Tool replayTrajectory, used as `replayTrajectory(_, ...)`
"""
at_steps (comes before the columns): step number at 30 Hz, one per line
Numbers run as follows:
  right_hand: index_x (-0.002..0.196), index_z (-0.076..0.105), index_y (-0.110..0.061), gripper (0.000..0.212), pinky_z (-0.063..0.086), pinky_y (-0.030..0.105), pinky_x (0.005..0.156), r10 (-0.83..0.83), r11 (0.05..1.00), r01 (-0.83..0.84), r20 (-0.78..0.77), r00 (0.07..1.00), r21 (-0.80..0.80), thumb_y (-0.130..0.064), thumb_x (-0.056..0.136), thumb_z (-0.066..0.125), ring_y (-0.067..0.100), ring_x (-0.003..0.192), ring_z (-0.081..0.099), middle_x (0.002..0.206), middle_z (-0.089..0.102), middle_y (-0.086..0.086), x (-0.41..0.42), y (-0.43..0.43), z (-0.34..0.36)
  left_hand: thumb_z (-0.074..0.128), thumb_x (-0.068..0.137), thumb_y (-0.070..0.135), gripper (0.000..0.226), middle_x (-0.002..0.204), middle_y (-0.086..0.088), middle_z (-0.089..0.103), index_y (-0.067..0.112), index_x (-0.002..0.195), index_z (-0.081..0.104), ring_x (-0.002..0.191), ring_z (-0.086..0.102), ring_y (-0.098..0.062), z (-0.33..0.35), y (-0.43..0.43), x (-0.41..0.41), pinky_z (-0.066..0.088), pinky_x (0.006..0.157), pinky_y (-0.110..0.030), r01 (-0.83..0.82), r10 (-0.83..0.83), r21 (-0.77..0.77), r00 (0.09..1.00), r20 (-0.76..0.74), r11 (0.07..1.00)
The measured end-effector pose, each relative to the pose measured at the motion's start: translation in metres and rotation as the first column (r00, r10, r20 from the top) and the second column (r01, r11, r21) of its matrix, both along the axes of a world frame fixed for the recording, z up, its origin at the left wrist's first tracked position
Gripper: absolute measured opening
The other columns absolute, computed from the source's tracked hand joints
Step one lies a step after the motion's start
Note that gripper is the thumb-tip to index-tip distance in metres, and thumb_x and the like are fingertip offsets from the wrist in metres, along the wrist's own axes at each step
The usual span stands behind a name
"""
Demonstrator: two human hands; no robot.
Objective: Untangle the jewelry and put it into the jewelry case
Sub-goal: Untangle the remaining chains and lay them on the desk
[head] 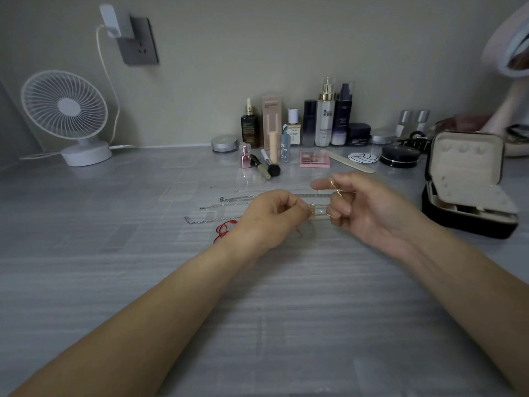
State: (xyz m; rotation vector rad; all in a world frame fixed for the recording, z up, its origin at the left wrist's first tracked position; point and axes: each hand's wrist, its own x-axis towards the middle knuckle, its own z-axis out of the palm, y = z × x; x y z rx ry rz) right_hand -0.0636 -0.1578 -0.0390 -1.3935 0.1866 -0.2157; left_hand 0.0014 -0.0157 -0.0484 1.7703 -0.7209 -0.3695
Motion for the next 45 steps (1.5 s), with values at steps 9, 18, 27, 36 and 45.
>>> replayTrajectory(9, 0.082, 0.065, -0.013, 0.017, 0.036, 0.026, 0.055, 0.023, 0.999, -0.022, 0.036, 0.999, -0.033, -0.02, 0.087, 0.05, 0.01, 0.049, 0.047, 0.047, 0.05, -0.003, -0.003, 0.003, 0.001, 0.064, 0.082, 0.006, 0.022, 0.062, 0.008, 0.055, 0.02, 0.067, 0.057, 0.046, 0.047, 0.002, -0.001, 0.003, 0.004, 0.04, 0.05, -0.019, -0.007, 0.009, -0.021, 0.997, 0.082, 1.0)
replayTrajectory(18, 0.06, 0.062, -0.013, 0.028, 0.037, 0.022, 0.044, -0.187, 0.908, 0.127, -0.116, 0.976, -0.4, -0.025, 0.085, 0.06, 0.01, 0.041, 0.051, 0.063, 0.062, -0.002, -0.003, 0.006, -0.003, 0.063, 0.085, 0.005, 0.021, 0.069, 0.006, 0.056, 0.02, 0.074, 0.052, 0.052, 0.047, -0.001, -0.001, 0.004, 0.007, 0.039, 0.05, -0.015, -0.008, 0.054, -0.206, 0.975, 0.217, 0.979)
replayTrajectory(27, 0.077, 0.068, -0.028, 0.009, 0.042, 0.01, 0.052, -0.143, 0.794, 0.244, 0.219, 0.965, -0.556, -0.02, 0.079, 0.07, -0.001, 0.052, 0.051, 0.062, 0.063, -0.016, -0.005, 0.008, -0.004, 0.064, 0.084, 0.005, 0.02, 0.065, 0.007, 0.057, 0.019, 0.073, 0.055, 0.053, 0.049, 0.002, 0.0, 0.003, 0.004, 0.038, 0.049, -0.01, 0.005, 0.038, -0.209, 0.978, 0.205, 0.978)
replayTrajectory(36, 0.075, 0.075, -0.022, 0.01, 0.038, 0.009, 0.056, -0.108, 0.492, 0.323, 0.312, 0.944, -0.808, -0.013, 0.075, 0.071, -0.001, 0.061, 0.052, 0.061, 0.057, -0.017, -0.002, 0.01, -0.01, 0.066, 0.08, 0.004, 0.022, 0.058, 0.007, 0.052, 0.018, 0.068, 0.054, 0.039, 0.043, 0.003, 0.001, 0.003, 0.003, 0.03, 0.039, -0.009, -0.041, 0.054, -0.072, 0.981, 0.185, 0.997)
replayTrajectory(45, 0.066, 0.069, -0.03, 0.018, 0.038, 0.006, 0.053, -0.143, 0.556, 0.309, 0.277, 0.95, -0.772, -0.015, 0.075, 0.071, -0.002, 0.055, 0.052, 0.057, 0.06, -0.017, -0.002, 0.009, -0.01, 0.054, 0.085, -0.002, 0.019, 0.065, 0.001, 0.058, 0.016, 0.08, 0.055, 0.052, 0.053, -0.006, 0.004, 0.005, 0.006, 0.038, 0.055, -0.024, -0.025, -0.017, -0.18, 0.973, -0.229, 0.983)
